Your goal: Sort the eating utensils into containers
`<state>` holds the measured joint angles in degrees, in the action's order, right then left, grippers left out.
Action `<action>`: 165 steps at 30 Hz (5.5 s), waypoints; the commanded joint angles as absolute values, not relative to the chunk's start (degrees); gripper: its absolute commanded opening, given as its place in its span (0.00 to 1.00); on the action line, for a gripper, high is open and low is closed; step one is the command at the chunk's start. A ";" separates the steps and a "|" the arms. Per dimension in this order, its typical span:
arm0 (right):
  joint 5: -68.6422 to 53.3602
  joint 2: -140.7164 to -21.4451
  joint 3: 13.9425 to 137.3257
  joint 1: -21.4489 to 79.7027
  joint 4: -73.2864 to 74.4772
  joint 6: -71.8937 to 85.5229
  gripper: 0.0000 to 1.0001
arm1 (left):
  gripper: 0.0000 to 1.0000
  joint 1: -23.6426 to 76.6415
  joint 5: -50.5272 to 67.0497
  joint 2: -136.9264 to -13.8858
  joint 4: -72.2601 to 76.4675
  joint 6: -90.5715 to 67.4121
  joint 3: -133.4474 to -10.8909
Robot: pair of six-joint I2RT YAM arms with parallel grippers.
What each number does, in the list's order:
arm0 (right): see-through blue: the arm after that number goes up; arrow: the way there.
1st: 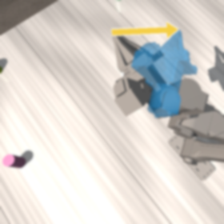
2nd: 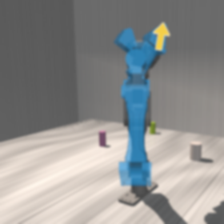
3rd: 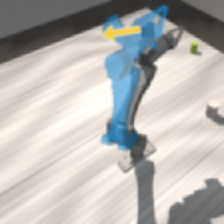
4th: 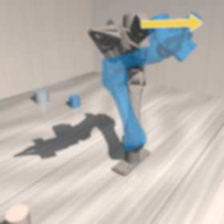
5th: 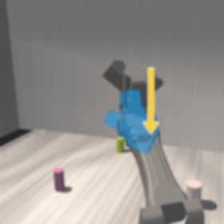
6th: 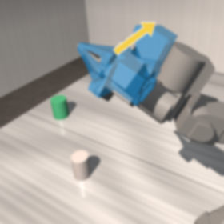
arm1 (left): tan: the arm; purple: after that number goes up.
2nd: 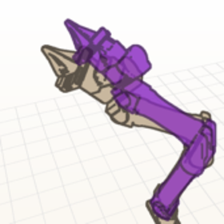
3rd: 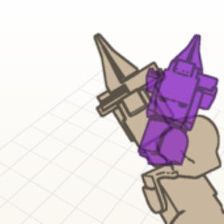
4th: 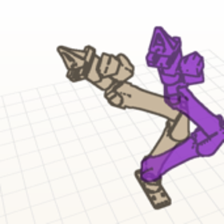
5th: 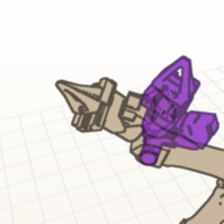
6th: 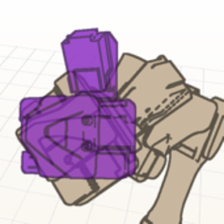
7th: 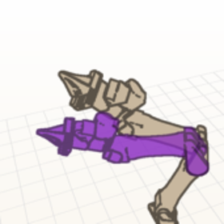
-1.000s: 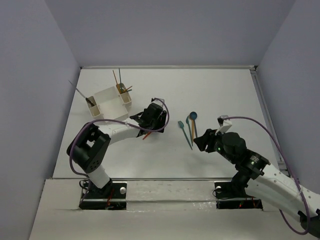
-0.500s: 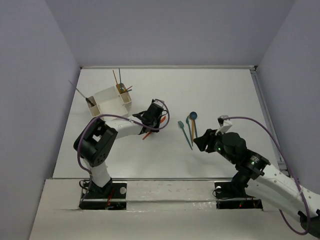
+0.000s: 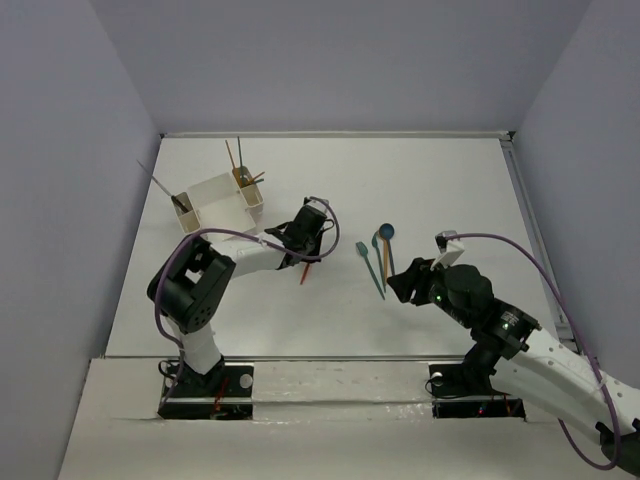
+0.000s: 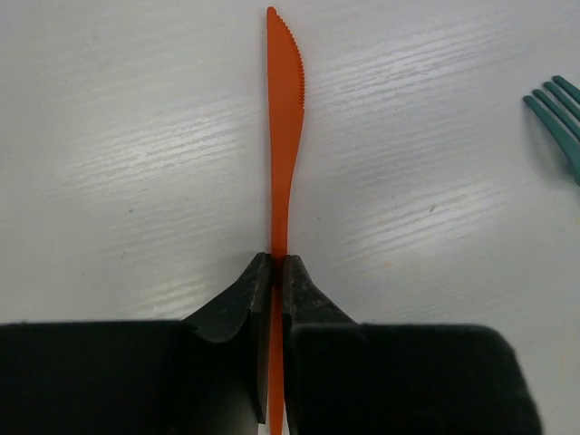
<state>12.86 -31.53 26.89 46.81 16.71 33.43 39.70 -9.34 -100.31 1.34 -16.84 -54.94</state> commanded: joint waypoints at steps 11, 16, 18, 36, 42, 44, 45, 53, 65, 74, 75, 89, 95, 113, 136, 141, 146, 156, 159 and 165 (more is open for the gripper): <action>11.34 -31.29 27.86 46.76 10.91 32.61 0.53 | 0.00 32.63 -21.35 -58.72 8.09 -21.62 -51.76; 9.06 -32.95 26.72 46.76 7.39 32.34 0.54 | 0.00 15.67 -21.97 -57.56 7.56 -19.96 -55.45; 8.35 -33.84 26.72 46.76 6.60 32.17 0.54 | 0.00 9.69 -23.90 -59.76 7.82 -17.41 -57.64; 7.47 -34.80 24.96 46.76 3.08 30.24 0.57 | 0.00 0.26 -34.89 -75.76 31.63 -0.53 -54.32; 6.95 -36.83 25.40 46.76 1.93 29.79 0.57 | 0.00 0.26 -35.86 -79.27 35.68 -0.35 -53.53; 6.94 -36.91 25.40 46.76 1.76 29.79 0.57 | 0.00 0.26 -36.12 -79.80 36.56 1.32 -52.74; 6.94 -36.74 25.40 46.76 1.67 29.79 0.57 | 0.00 0.26 -36.38 -80.33 37.87 1.67 -52.30; 7.03 -36.30 24.87 46.76 0.97 30.06 0.57 | 0.00 0.26 -38.23 -84.11 42.71 3.07 -48.87; 7.38 -36.21 24.44 46.76 0.62 30.41 0.57 | 0.00 0.87 -41.13 -85.78 46.32 2.99 -45.53; 8.35 -35.60 24.87 46.76 1.66 31.03 0.57 | 0.30 3.33 -43.50 -85.61 47.02 2.81 -44.47; 8.70 -35.60 25.13 46.76 2.63 31.11 0.57 | 0.36 3.34 -43.59 -85.00 46.93 2.81 -44.39; 16.61 -45.69 32.69 46.76 15.20 32.96 0.57 | 0.84 10.54 -34.13 -68.75 32.38 -5.79 -53.52; 17.75 -57.27 39.72 46.23 17.48 30.42 0.52 | 0.94 15.21 -21.49 -54.26 17.27 -15.00 -59.05; 8.09 -89.11 59.14 39.55 23.55 21.09 0.43 | 0.99 15.21 -2.55 -19.79 -13.63 -15.29 -45.53; 10.55 -106.78 69.78 37.44 23.55 21.36 0.42 | 0.99 19.07 -1.76 -13.62 -9.05 -15.29 -38.94; 9.67 -107.41 69.96 37.44 22.07 21.97 0.13 | 0.99 19.60 -2.37 -13.36 -9.23 -15.29 -38.94; 8.70 -104.77 69.17 38.14 19.60 22.15 0.00 | 0.99 20.13 -2.72 -13.18 -9.23 -15.21 -39.02; 7.82 -95.19 71.28 42.44 17.32 21.97 0.00 | 0.99 20.13 -4.83 -13.27 -9.84 -15.64 -39.46; 6.07 -93.08 71.63 44.64 13.81 22.24 0.00 | 0.99 20.13 -5.97 -13.01 -10.19 -15.82 -39.64; 5.89 -91.06 74.00 50.71 7.48 22.50 0.00 | 0.99 20.65 -7.82 -12.74 -10.63 -16.17 -39.99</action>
